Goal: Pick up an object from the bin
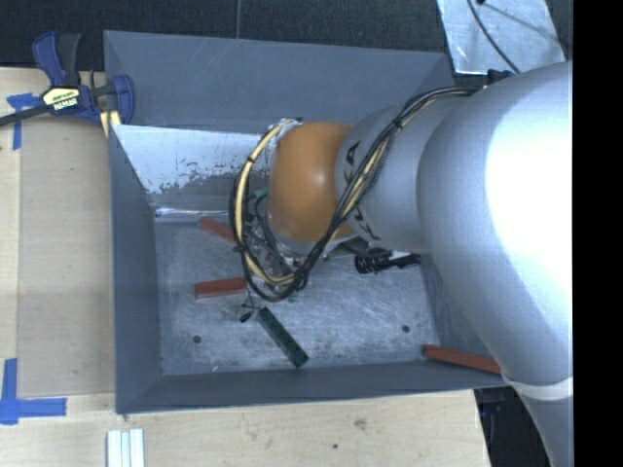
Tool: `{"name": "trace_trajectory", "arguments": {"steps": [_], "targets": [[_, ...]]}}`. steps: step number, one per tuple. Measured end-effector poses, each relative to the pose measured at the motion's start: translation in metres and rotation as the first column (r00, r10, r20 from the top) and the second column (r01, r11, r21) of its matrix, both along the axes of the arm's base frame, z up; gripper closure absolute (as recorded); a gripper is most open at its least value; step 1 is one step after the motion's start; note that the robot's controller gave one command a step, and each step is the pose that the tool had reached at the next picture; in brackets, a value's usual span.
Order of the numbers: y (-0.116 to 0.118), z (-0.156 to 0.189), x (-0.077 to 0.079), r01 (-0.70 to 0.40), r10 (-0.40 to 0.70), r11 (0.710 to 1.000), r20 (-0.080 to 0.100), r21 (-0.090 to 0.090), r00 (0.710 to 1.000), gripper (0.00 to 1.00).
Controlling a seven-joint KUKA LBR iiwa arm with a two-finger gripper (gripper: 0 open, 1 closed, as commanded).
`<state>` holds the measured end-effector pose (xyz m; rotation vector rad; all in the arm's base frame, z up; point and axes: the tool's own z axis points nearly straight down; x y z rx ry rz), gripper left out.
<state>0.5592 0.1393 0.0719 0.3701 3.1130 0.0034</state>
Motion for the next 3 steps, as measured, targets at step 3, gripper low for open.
{"name": "trace_trajectory", "arguments": {"steps": [3], "targets": [[-0.001, 0.123, 0.007, 0.001, -0.001, 1.0, 0.003, 0.001, 1.0, 1.0]]}}
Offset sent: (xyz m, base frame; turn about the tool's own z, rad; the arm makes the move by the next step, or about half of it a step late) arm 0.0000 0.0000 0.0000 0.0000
